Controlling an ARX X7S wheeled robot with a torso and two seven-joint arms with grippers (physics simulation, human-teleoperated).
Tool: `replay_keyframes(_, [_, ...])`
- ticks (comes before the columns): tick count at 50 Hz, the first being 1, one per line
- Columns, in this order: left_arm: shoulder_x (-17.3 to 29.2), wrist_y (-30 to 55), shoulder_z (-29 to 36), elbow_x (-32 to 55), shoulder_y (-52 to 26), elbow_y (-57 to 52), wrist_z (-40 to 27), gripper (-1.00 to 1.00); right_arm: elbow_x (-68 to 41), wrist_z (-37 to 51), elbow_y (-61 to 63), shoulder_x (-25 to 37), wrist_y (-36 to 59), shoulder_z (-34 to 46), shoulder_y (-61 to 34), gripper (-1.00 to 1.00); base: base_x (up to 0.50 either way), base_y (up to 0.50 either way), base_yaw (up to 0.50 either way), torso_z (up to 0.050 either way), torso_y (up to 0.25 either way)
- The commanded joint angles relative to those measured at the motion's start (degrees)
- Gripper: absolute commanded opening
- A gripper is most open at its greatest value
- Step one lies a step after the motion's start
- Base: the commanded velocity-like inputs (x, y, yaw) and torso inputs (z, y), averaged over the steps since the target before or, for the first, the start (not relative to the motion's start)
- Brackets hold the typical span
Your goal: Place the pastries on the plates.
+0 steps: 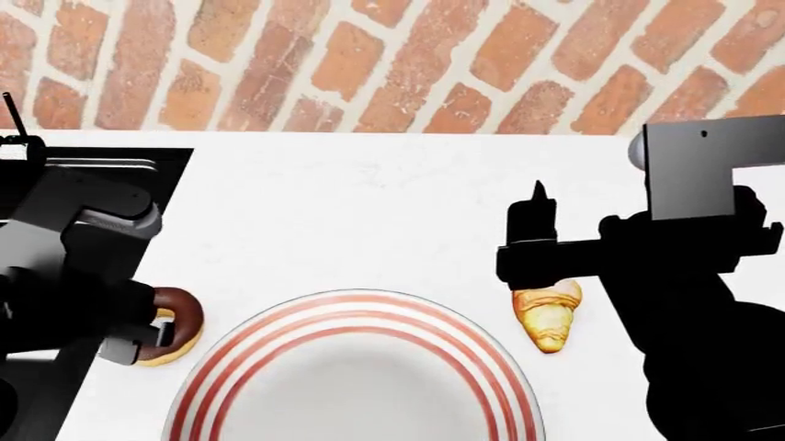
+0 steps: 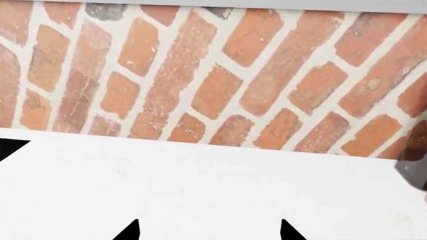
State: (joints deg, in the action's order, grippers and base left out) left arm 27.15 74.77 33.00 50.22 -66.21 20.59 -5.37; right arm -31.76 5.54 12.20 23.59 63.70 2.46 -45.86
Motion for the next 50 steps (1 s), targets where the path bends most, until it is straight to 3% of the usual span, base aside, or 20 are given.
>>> replay_keyframes(1, [0.40, 1.17, 1.80, -1.40, 1.10, 0.77, -0.68, -1.00, -0.30, 0.05, -0.34, 0.13, 0.03, -0.16, -0.32, 1.00, 0.00, 0.00, 0.00, 0.000, 0.000])
replay_keyframes(13, [1.39, 1.13, -1.81, -0.71, -0.89, 0.24, -3.68, -1.00, -0.54, 0.26, -0.44, 0.14, 0.32, 0.07, -1.05, 1.00, 0.00, 0.00, 0.00, 0.000, 0.000])
replay_keyframes(23, [1.78, 0.70, -8.53, 0.79, -5.26, -0.11, -8.22, -1.00, -1.02, 0.55, 0.12, 0.28, 1.06, 0.00, -1.38, 1.00, 0.00, 0.00, 0.00, 0.000, 0.000])
replay_keyframes(32, [4.59, 3.25, -13.58, 4.83, -3.30, -7.19, -11.93, -1.00, -1.01, -0.07, -2.15, 0.96, 4.00, 2.94, -2.70, 1.00, 0.00, 0.00, 0.00, 0.000, 0.000])
replay_keyframes(34, [3.05, 2.37, -13.37, 4.32, -3.78, -6.22, -12.44, -1.00, -0.79, 0.33, -2.60, 0.76, 4.06, 2.96, -3.00, 1.00, 0.00, 0.00, 0.00, 0.000, 0.000])
replay_keyframes(42, [3.95, 2.59, -14.69, 5.37, -3.40, -8.01, -13.63, -1.00, -1.36, 0.45, -4.45, 0.46, 7.68, 4.61, -4.70, 1.00, 0.00, 0.00, 0.00, 0.000, 0.000])
replay_keyframes(50, [4.55, 1.84, -15.19, 6.12, -2.37, -9.63, -13.75, -1.00, -5.49, 2.08, -6.29, -2.41, 15.55, -0.24, -7.14, 1.00, 0.00, 0.00, 0.00, 0.000, 0.000])
